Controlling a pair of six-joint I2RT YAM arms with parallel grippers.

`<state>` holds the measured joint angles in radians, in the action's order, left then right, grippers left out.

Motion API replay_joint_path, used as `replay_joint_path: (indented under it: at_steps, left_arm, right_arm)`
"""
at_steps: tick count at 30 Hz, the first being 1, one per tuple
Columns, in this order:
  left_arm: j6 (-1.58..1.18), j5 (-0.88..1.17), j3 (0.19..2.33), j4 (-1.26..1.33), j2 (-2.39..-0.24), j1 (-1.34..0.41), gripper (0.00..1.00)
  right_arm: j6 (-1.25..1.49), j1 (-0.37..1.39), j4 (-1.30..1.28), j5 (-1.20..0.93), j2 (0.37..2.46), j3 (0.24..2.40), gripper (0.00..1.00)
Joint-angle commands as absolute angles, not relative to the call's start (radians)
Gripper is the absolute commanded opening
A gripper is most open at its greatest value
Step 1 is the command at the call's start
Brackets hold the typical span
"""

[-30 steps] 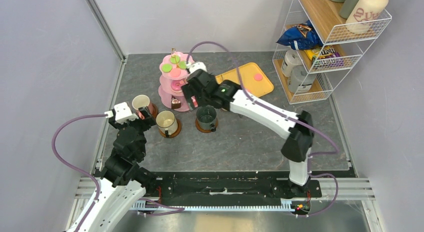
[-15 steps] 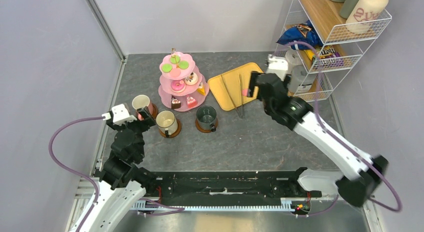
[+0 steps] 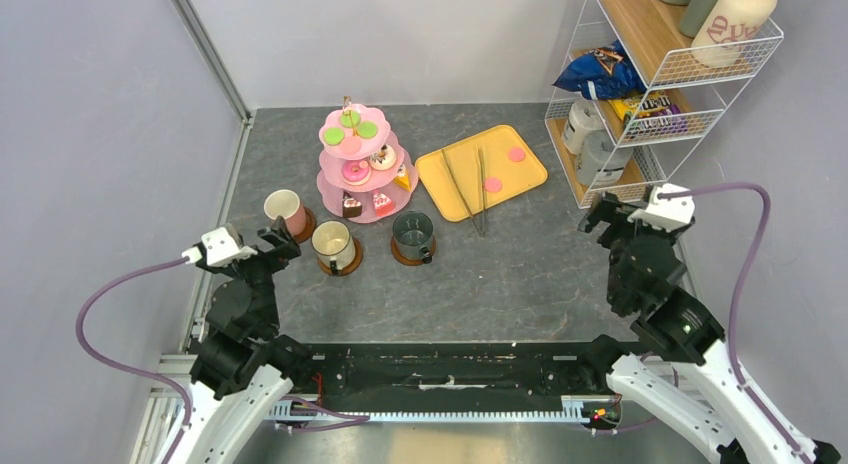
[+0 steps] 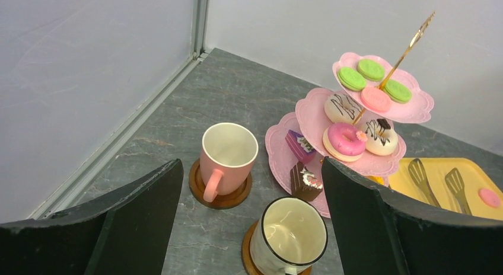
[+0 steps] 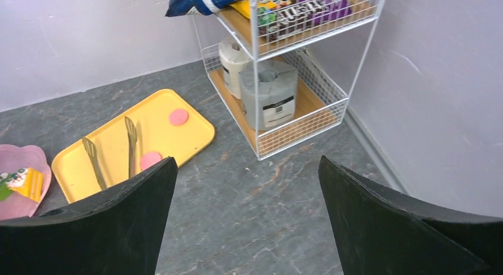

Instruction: Serve the afternoon tea

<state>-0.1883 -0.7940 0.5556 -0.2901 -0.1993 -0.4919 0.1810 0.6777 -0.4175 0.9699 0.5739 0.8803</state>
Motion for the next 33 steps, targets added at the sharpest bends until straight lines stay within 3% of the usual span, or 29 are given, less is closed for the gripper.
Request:
replay_joint_path:
  at_steps: [1,13,33]
  left_arm:
    - [-0.155,-0.859,0.557,-0.272,-0.139,-0.488,0.94]
    - [-0.124,-0.866,0.496,-0.205,-0.029,-0.486,0.95]
    - [-0.087,-0.806,0.459,-0.127,0.006,-0.462,0.96]
  right_arm:
    - [0.039,0.679,-0.356,1.007,0.468,0.826,0.97]
    - [-0.120,0.678,-0.222,1.001,0.447,0.723,0.97]
    - [-0.117,0.660,-0.156,1.024,0.425,0.691,0.99]
